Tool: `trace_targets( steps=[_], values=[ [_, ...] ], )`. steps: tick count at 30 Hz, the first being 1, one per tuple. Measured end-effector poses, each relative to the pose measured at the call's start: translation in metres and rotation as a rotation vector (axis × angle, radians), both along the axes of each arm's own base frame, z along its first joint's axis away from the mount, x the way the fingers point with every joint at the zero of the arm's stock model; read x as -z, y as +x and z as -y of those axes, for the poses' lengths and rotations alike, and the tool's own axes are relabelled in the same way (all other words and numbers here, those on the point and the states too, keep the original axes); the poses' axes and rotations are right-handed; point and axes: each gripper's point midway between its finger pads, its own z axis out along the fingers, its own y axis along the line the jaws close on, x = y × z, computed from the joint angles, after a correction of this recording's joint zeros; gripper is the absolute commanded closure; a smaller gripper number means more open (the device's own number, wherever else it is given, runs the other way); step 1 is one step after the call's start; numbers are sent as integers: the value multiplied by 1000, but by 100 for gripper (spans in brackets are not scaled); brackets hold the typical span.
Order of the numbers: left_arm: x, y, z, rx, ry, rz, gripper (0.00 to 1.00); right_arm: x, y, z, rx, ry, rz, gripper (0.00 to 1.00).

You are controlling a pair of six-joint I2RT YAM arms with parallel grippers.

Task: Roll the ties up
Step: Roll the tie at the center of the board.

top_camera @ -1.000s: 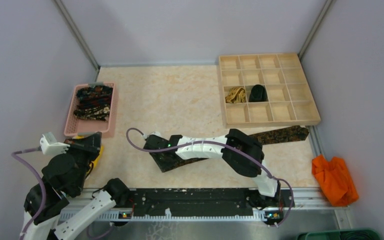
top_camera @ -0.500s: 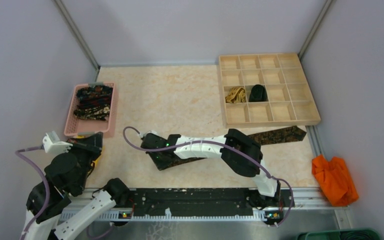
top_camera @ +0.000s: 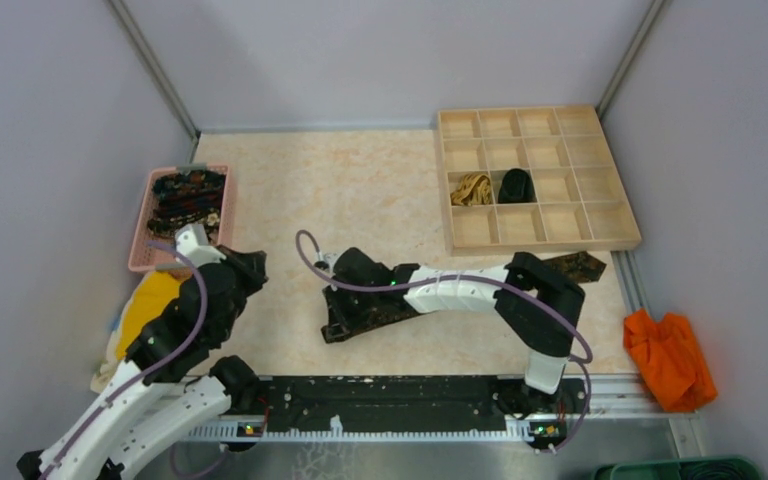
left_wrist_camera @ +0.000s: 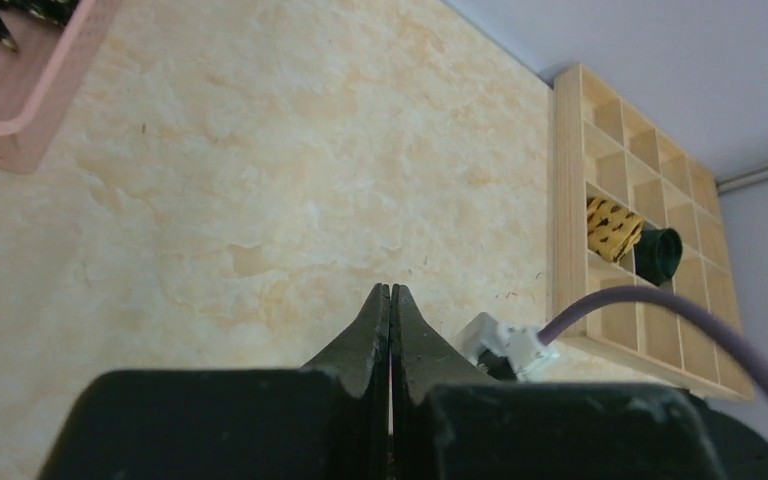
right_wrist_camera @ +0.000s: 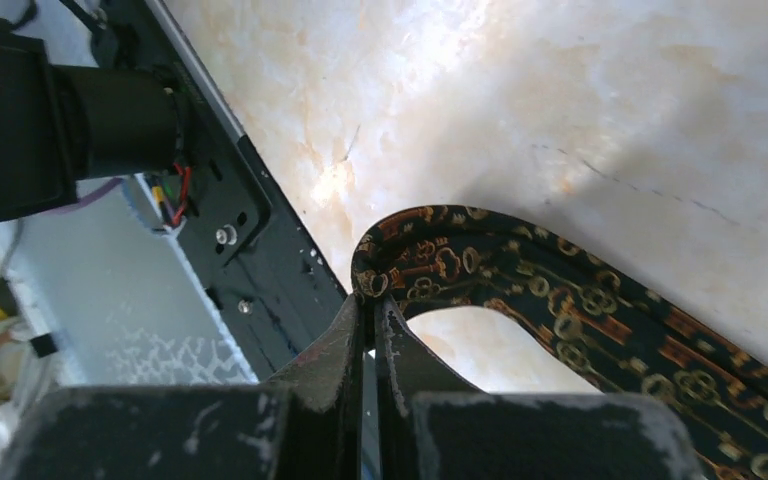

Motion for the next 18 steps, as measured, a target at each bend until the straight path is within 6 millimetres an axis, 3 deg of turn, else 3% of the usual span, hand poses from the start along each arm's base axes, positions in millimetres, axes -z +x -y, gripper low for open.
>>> trace_targets(
  steps=[6, 12, 18],
  values=[
    [16, 15, 26, 62, 25, -31, 100, -9, 23, 28, 67, 87, -36, 100],
    [27, 27, 49, 127, 29, -38, 100, -1, 36, 62, 136, 70, -49, 100],
    [55, 39, 78, 210, 60, -97, 100, 9, 48, 87, 186, 0, -15, 99]
  ],
)
